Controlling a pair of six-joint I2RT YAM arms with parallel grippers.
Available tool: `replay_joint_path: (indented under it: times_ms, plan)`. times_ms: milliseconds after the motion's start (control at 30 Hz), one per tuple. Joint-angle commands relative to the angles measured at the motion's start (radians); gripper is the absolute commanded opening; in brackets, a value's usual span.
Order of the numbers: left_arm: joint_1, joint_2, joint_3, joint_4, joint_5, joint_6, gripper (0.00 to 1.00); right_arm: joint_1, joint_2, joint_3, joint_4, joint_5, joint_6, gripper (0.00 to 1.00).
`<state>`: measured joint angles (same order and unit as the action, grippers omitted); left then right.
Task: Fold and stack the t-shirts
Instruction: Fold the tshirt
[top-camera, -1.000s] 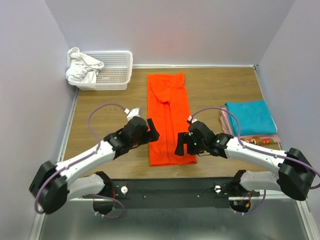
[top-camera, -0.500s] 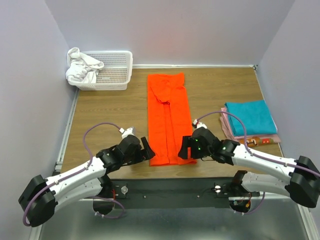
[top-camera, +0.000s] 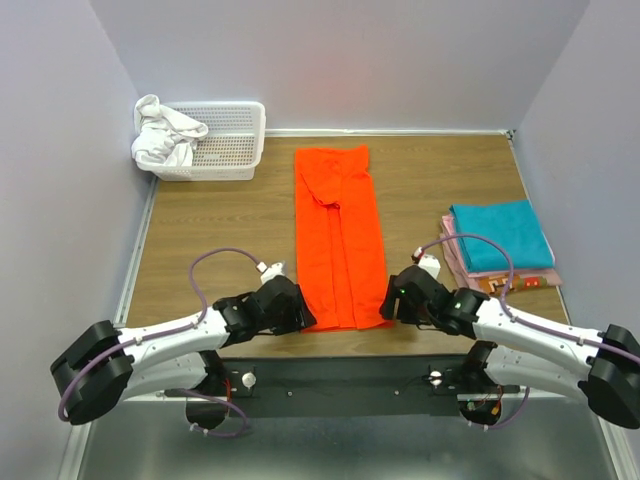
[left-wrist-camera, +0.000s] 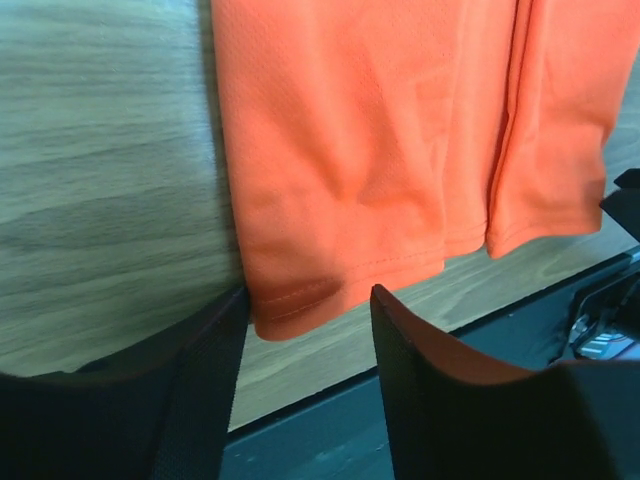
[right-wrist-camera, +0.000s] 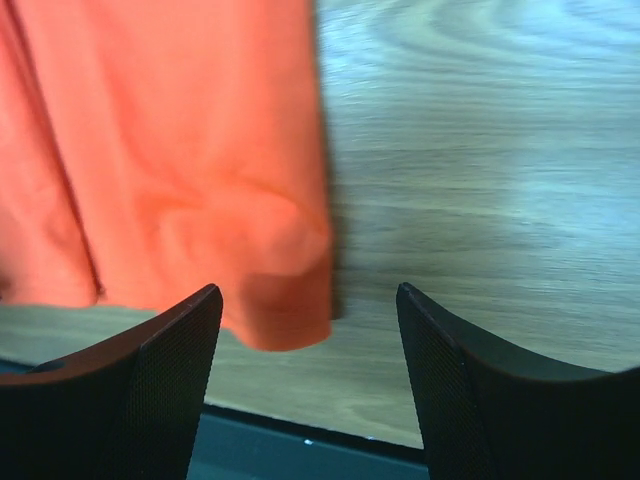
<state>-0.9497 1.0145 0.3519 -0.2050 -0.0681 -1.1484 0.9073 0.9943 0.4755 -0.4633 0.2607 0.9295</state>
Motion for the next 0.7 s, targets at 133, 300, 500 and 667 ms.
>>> replay_joint_path:
  times_ms: [133, 300, 500, 667]
  plan:
    - [-0.029, 0.078, -0.004, -0.013, -0.019, -0.025, 0.43, -0.025, -0.043, -0.044, -0.043, 0.081, 0.078, 0.73]
    - [-0.034, 0.125, 0.019, -0.013, -0.024, -0.011, 0.29, -0.025, 0.024, -0.031, -0.041, 0.054, 0.062, 0.64]
    - [-0.043, 0.133, 0.022, -0.013, -0.029, -0.016, 0.23, -0.027, 0.099, -0.021, -0.031, -0.003, 0.051, 0.46]
    - [-0.044, 0.127, 0.021, -0.013, -0.035, -0.02, 0.16, -0.025, 0.133, -0.034, 0.023, -0.08, 0.02, 0.35]
